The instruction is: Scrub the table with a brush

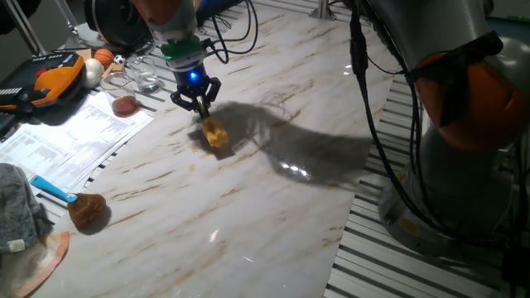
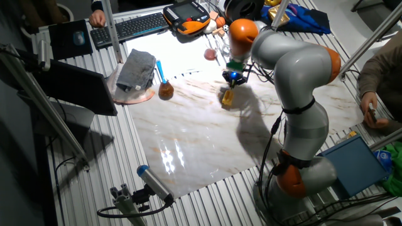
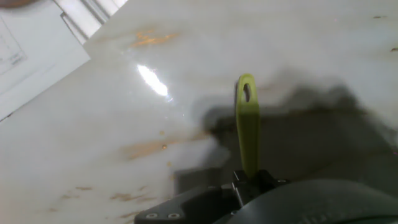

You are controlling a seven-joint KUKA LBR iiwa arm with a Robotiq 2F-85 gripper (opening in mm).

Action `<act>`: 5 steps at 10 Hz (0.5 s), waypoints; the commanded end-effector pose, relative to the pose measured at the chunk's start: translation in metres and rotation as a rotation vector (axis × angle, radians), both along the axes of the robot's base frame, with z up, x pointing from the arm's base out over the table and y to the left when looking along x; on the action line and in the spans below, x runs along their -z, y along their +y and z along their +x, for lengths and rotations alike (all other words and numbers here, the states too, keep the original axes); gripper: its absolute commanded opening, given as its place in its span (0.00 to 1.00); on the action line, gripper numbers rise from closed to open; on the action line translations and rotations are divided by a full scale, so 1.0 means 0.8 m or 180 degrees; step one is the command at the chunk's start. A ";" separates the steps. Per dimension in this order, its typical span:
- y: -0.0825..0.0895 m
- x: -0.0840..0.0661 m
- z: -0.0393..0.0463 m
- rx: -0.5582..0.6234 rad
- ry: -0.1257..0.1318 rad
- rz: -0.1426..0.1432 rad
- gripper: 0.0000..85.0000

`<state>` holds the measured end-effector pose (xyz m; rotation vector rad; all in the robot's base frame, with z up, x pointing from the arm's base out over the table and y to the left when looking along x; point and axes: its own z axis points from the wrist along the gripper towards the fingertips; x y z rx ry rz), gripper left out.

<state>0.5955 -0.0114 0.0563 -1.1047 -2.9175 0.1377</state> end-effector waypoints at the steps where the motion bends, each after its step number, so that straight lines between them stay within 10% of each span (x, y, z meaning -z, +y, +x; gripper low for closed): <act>1: 0.002 0.003 0.001 0.0042 -0.0024 -0.0034 0.00; 5: -0.017 0.025 0.004 -0.0025 -0.0073 -0.0017 0.00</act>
